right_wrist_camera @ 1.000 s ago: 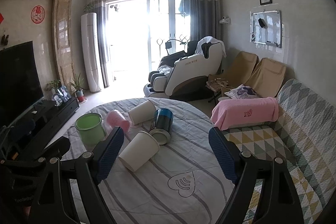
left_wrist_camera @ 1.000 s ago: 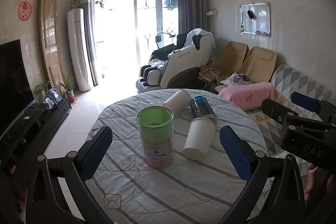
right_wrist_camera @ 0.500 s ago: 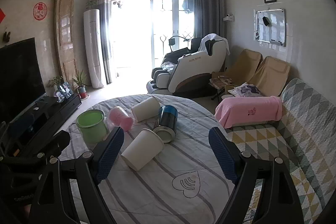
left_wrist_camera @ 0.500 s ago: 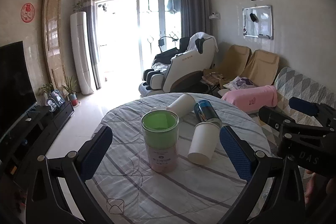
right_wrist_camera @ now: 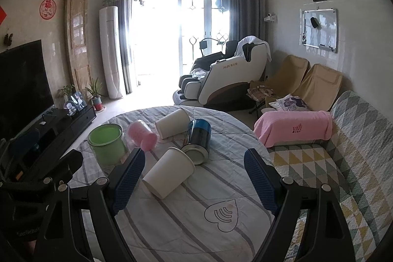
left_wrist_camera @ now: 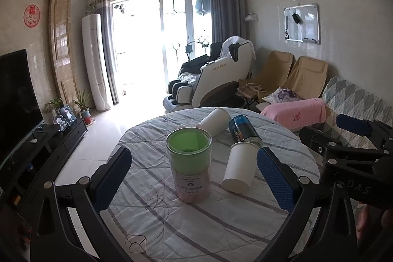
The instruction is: Flip cup upright
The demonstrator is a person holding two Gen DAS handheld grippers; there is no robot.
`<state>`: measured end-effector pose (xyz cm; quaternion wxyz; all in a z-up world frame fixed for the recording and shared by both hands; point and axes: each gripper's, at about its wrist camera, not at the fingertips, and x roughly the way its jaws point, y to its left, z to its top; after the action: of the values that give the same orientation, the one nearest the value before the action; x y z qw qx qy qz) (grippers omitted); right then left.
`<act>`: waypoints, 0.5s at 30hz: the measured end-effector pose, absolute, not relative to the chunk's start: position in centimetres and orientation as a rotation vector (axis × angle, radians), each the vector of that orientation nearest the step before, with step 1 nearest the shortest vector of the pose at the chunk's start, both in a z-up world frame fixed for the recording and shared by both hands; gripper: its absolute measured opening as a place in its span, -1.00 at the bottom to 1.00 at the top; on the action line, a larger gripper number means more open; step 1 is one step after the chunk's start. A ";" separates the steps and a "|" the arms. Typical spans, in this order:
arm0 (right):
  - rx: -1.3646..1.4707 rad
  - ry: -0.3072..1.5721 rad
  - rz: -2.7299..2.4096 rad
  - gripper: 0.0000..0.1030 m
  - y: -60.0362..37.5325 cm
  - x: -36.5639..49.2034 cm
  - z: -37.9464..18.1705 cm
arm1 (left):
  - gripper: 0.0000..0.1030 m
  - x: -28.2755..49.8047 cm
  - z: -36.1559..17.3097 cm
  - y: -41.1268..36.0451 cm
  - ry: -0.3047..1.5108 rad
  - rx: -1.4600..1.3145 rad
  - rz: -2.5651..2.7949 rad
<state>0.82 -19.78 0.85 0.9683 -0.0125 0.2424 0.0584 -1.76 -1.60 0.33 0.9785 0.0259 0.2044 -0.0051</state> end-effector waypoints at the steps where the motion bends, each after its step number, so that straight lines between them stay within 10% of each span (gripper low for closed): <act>1: -0.025 0.492 0.118 0.63 -19.8 0.9 0.8 | 1.00 -1.7 0.3 -1.6 0.412 0.052 -0.012; 15: -0.027 0.495 0.124 0.63 -19.5 1.1 0.6 | 1.00 -1.3 -0.1 -1.3 0.409 0.048 -0.005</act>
<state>1.05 -19.51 0.61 0.9676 -0.0134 0.2447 0.0611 -1.31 -1.28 -0.13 0.9788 0.0239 0.2032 -0.0024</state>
